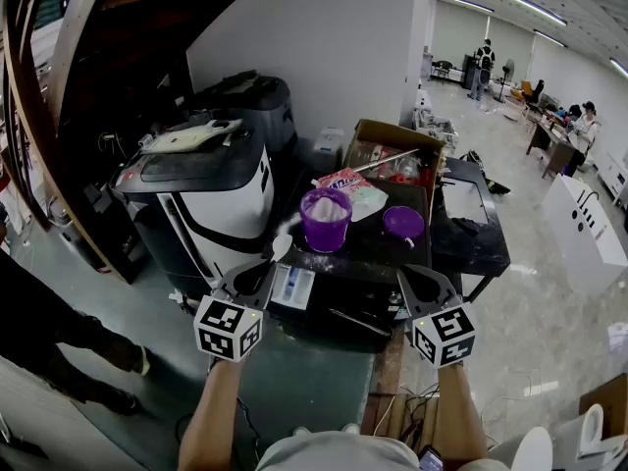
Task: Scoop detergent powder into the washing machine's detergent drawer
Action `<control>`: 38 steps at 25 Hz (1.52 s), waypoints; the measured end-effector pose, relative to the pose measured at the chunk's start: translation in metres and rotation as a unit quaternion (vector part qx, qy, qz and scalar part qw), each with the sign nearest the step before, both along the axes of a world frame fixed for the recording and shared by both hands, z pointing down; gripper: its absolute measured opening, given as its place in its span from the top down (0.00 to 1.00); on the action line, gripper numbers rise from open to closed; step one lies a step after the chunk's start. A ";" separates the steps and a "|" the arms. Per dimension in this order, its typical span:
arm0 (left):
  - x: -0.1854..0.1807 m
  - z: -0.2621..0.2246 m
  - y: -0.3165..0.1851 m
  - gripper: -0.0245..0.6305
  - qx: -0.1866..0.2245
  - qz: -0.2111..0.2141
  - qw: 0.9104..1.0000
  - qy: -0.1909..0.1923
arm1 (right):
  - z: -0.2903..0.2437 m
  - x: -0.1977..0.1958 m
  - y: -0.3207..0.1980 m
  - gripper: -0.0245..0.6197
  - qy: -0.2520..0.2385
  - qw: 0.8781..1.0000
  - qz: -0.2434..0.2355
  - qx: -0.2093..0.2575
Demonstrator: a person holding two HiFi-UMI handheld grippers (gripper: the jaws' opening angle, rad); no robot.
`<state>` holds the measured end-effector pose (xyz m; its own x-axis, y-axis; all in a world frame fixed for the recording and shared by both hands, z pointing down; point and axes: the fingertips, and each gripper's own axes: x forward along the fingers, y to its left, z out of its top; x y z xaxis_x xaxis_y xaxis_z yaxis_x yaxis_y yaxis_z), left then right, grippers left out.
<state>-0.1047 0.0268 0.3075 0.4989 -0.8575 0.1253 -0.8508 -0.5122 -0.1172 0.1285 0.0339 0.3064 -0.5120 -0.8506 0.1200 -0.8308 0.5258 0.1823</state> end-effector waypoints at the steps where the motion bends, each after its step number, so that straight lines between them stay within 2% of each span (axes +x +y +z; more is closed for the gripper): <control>1: -0.001 0.000 0.001 0.94 0.001 0.001 1.000 -0.001 | 0.000 -0.001 0.001 0.97 0.001 1.000 0.000 0.001; 11: -0.024 0.005 0.012 0.94 0.002 0.013 1.000 0.002 | -0.005 -0.022 0.016 0.97 -0.011 1.000 0.006 0.013; 20: -0.053 0.017 0.012 0.94 -0.009 0.012 1.000 0.011 | 0.004 -0.048 0.016 0.97 -0.008 1.000 0.000 0.003; 29: -0.049 0.031 -0.040 0.94 -0.021 0.001 1.000 0.012 | 0.015 -0.046 -0.040 0.97 -0.010 1.000 -0.013 0.008; 38: -0.015 0.046 -0.151 0.94 -0.035 -0.019 0.999 0.002 | 0.032 -0.010 -0.166 0.97 -0.031 0.999 -0.034 -0.005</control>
